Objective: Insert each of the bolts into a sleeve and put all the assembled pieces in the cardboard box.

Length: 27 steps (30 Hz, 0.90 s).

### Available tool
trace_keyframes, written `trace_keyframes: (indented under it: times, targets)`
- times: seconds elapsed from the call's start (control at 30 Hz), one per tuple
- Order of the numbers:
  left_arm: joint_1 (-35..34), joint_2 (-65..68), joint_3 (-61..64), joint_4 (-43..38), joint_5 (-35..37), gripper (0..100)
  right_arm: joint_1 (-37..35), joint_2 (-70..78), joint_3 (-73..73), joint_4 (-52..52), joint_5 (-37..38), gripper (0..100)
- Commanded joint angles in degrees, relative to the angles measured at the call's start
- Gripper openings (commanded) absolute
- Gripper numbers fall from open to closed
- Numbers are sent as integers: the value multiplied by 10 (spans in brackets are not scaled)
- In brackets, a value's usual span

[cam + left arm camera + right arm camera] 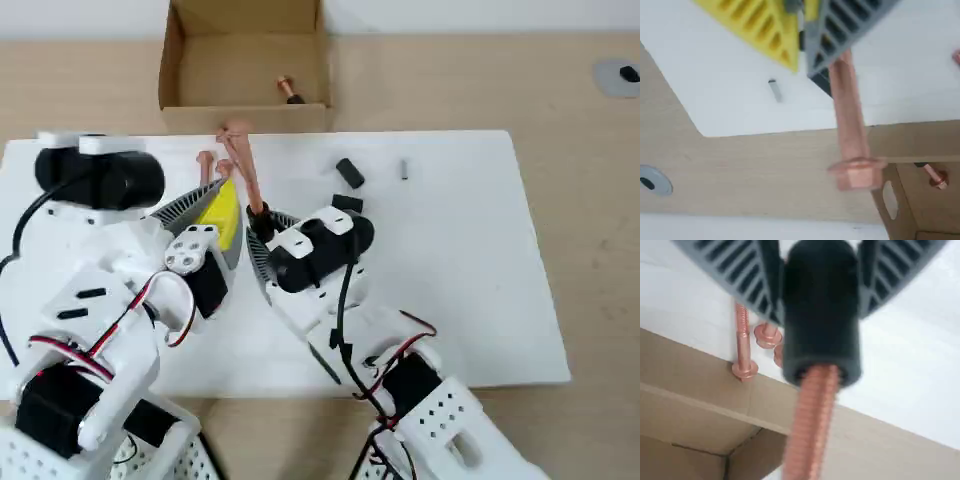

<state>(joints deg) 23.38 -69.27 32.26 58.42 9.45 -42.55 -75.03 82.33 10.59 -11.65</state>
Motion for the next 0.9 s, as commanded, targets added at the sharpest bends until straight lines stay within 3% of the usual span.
trace_keyframes:
  times: [0.0,0.17,0.33,0.87]
  targets:
    - [7,1,-29,4,3,6,-7,-15,-49,-2,-1,9]
    - [-15,0,7,-44,4,43,-7,-15,-49,-2,-1,9]
    - [-66,2,67,-112,87,168,-7,-15,-49,-2,-1,9]
    - [-66,13,226,-356,37,132,-9,-15,-50,-3,-1,9]
